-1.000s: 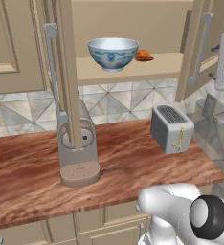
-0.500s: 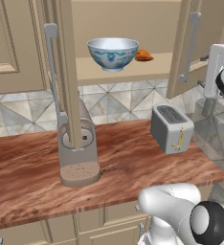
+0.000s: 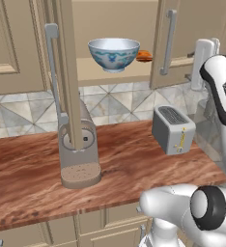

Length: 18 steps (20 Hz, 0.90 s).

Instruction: Pick the mug and place it in the sink. Pick the bowl and place it in the open cabinet and then close the cabinet.

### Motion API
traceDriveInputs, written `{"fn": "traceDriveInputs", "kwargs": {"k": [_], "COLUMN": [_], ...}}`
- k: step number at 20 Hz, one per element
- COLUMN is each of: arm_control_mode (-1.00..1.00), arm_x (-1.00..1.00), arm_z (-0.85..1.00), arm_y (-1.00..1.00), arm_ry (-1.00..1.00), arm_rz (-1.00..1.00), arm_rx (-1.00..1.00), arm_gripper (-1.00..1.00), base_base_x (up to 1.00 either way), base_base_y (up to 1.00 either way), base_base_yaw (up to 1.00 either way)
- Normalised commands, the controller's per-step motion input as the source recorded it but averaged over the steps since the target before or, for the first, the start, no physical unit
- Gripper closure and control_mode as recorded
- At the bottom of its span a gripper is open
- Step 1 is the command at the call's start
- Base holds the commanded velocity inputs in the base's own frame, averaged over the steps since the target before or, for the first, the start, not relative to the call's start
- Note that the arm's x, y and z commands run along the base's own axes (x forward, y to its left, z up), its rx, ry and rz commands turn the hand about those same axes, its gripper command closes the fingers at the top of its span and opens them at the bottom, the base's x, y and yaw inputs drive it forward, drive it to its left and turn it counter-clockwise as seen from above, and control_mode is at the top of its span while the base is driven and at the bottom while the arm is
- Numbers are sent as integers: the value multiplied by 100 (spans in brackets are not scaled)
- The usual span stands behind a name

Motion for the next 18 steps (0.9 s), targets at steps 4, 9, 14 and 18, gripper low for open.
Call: {"fn": "traceDriveInputs", "kwargs": {"k": [4, 9, 14, 18], "arm_control_mode": [-100, -100, -100, -100], "arm_x": [58, 71, 82, 55], "arm_z": [-13, -15, -12, -6], "arm_y": [0, 0, 0, 0], "arm_ry": [0, 0, 1, 8], "arm_rz": [0, 0, 0, 0], "arm_rx": [1, 1, 0, 0], "arm_gripper": [-100, -100, -100, -100], "base_base_x": [0, 0, 0, 0], "base_base_y": [0, 0, 0, 0], "base_base_yaw": [0, 0, 0, 0]}}
